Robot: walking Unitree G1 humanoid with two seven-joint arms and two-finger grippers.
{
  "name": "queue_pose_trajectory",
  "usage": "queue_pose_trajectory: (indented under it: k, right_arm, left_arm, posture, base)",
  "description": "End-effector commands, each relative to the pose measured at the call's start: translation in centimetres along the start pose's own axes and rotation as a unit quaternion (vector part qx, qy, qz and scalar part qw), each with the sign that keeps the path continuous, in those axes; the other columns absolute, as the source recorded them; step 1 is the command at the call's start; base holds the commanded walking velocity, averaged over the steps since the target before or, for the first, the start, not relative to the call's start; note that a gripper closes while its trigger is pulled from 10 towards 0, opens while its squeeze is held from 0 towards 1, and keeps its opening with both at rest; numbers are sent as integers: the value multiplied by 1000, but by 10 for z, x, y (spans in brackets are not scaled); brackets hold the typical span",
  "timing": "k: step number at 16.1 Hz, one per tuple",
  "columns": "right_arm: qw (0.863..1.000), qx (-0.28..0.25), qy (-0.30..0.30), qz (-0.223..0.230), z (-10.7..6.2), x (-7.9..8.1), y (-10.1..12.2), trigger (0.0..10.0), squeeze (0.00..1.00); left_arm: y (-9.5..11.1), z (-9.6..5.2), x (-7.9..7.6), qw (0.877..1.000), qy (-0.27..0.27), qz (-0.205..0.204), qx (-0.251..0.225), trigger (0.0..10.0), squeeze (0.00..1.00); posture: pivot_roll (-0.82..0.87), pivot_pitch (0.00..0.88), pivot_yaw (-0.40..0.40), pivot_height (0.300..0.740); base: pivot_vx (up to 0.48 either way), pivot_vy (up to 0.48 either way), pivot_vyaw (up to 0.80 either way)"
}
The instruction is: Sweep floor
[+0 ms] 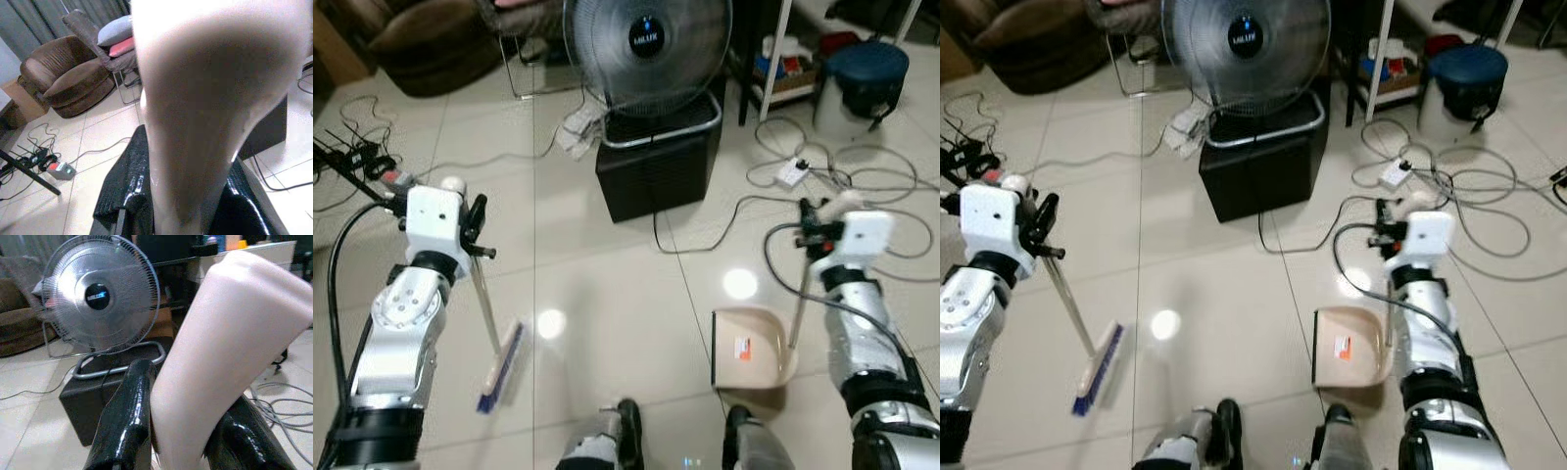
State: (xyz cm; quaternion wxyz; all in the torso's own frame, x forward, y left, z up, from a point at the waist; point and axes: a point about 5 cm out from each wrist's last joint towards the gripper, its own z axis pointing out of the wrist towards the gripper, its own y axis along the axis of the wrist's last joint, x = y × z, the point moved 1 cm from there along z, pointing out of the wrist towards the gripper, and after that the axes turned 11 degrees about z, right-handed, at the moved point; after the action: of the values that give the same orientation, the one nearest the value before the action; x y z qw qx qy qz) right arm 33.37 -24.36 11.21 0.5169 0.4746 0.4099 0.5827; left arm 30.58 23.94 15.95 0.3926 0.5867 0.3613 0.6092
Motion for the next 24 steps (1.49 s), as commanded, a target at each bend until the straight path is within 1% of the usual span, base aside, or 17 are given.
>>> queue_pose_trajectory:
  k: [1,3,4,6,8,9,10,12,14,17,18,19,22,23,24]
  right_arm:
    - [1000,-18,10,-3,3,3,5,10000,0]
    - [999,-30,13,0,3,3,7,10000,0]
    - [999,-32,10,3,2,2,5,10000,0]
    - [999,-41,-2,28,2,0,6,10000,0]
    - [997,-62,-8,37,8,-2,14,10000,0]
    - [996,-78,-14,44,11,-5,22,10000,0]
    - [995,-84,-15,49,13,-7,25,10000,0]
    - [995,-85,-13,49,14,-8,26,10000,0]
    - [996,-71,-8,55,12,-9,22,10000,0]
    - [995,-70,-7,64,10,-9,20,10000,0]
    - [995,-71,-7,72,10,-9,19,10000,0]
    - [992,-79,-9,98,10,-10,19,10000,0]
    - [993,-69,-5,95,7,-10,16,10000,0]
    - [994,-60,-9,91,5,-13,13,10000,149]
    - [995,-49,-19,86,2,-18,10,10000,1000]
  left_arm:
    - [5,-5,12,1000,12,6,-9,10000,0]
    - [8,-7,12,1000,9,2,-9,10000,0]
    - [10,-10,13,1000,9,-1,-10,10000,0]
    - [11,-16,16,1000,-1,2,-8,10000,0]
    - [11,-19,16,1000,-19,6,-1,10000,0]
    - [11,-20,15,1000,-31,4,0,10000,0]
    - [11,-20,14,999,-35,8,2,10000,0]
    - [11,-18,13,999,-37,11,7,10000,0]
    - [8,-19,8,999,-51,11,16,10000,0]
    - [8,-20,6,998,-54,10,18,10000,0]
    - [8,-20,6,998,-55,10,18,10000,0]
    - [9,-19,7,998,-56,11,18,10000,0]
    - [10,-18,8,998,-55,11,17,10000,0]
    - [10,-17,7,998,-57,10,16,10000,0]
    - [10,-17,5,998,-58,8,16,10000,0]
  posture:
    - [166,263,220,740]
    - [185,287,217,740]
    - [197,284,214,740]
    - [217,283,219,740]
    - [222,287,222,740]
    - [223,288,229,740]
    - [221,288,229,740]
    - [219,289,229,740]
    - [217,289,225,740]
    - [222,288,227,740]
    - [224,290,229,740]
    - [226,290,231,740]
    - [218,285,233,740]
    - [215,294,236,740]
    - [212,290,239,740]
  base:
    - [0,0,0]
    - [0,0,0]
    - [0,0,0]
    - [0,0,0]
    - [0,0,0]
    - [0,0,0]
    - [0,0,0]
    - [0,0,0]
    - [0,0,0]
    - [0,0,0]
    - [0,0,0]
    - [0,0,0]
    - [0,0,0]
    - [0,0,0]
    - [0,0,0]
